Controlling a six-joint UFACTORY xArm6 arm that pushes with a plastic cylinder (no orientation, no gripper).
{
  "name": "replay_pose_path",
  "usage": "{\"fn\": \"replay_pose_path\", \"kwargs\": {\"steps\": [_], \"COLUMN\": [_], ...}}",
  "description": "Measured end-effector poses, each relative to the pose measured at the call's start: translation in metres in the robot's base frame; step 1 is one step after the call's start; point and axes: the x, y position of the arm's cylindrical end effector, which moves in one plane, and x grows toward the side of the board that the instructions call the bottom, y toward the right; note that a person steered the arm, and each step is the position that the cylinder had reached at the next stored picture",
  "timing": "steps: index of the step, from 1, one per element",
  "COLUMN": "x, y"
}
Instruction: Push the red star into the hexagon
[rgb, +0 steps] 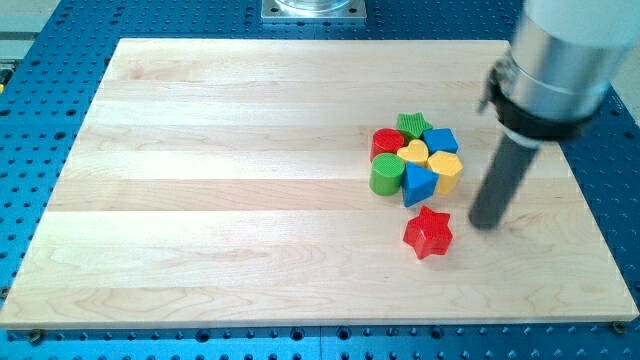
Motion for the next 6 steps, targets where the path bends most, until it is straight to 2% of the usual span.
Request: {"fn": "replay_pose_path", "kwargs": {"steps": [1, 2, 3, 4, 5, 6], "x": [0.055, 0.057, 0.059, 0.042, 0.028, 0.006], "y": [-0.090, -0.120, -0.096, -0.083, -0.101, -0.050]}}
